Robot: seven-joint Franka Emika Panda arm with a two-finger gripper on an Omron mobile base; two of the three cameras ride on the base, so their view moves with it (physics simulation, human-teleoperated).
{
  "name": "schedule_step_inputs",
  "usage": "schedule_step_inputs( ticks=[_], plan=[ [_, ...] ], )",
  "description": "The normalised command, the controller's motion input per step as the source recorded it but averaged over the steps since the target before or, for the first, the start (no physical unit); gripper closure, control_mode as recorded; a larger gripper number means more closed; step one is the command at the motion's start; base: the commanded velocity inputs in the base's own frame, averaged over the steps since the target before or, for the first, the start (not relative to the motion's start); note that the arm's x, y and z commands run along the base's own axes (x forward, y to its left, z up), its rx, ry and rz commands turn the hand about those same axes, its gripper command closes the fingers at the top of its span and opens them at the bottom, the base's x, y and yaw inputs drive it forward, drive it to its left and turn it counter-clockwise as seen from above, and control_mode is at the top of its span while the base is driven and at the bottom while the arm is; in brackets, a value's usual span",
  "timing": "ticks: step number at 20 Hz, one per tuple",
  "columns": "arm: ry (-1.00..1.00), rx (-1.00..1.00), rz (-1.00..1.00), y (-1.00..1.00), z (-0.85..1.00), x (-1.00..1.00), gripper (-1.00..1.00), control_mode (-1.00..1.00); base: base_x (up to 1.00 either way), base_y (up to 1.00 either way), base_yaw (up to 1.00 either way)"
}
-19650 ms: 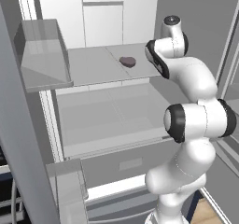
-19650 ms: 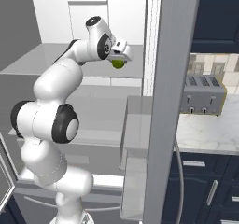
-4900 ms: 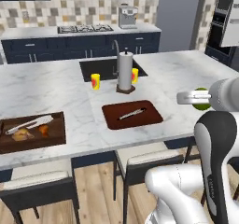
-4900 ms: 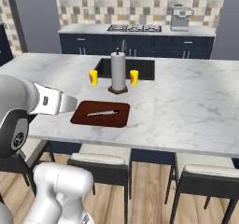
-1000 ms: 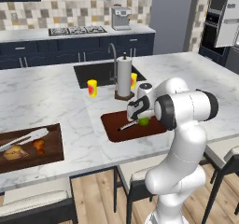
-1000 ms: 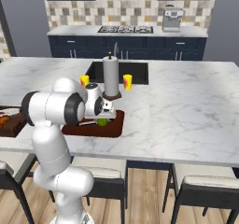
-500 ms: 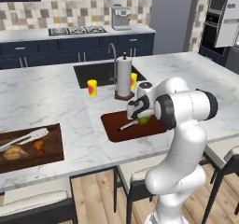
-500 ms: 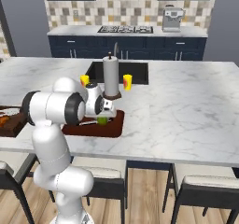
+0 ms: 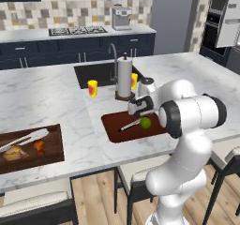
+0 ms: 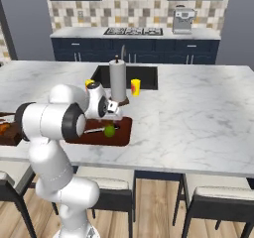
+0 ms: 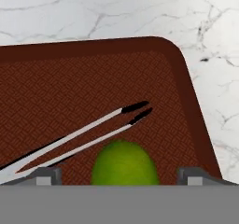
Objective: Gather the eggplant and lime from the fridge and place them on a tray on the dining counter. Then gather the chicken drumsticks from the fridge and place them on the other tray.
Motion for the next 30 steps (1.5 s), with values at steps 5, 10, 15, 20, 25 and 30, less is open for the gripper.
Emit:
schedule_step_inputs(
  ticks=[5, 10, 15, 20, 25, 30],
  plan=[
    [0.04, 0.00, -0.11, -0.22, 0.83, -0.44, -1.00, -1.00, 0.00, 0.00, 0.00],
    [0.01, 0.00, -0.03, -0.09, 0.95, -0.79, -1.00, -1.00, 0.00, 0.00, 0.00],
    [-0.19, 0.00, -0.02, 0.05, 0.90, -1.00, -1.00, -1.00, 0.00, 0.00, 0.00],
    [-0.43, 0.00, 0.00, 0.19, 0.94, -1.00, -1.00, -1.00, 0.00, 0.00, 0.00],
    [-0.57, 0.06, 0.02, 0.12, 0.28, -1.00, -1.00, -1.00, 0.00, 0.00, 0.00],
    [-0.16, 0.22, 0.05, 0.00, 0.31, -0.56, -1.00, -1.00, 0.00, 0.00, 0.00]
  ],
)
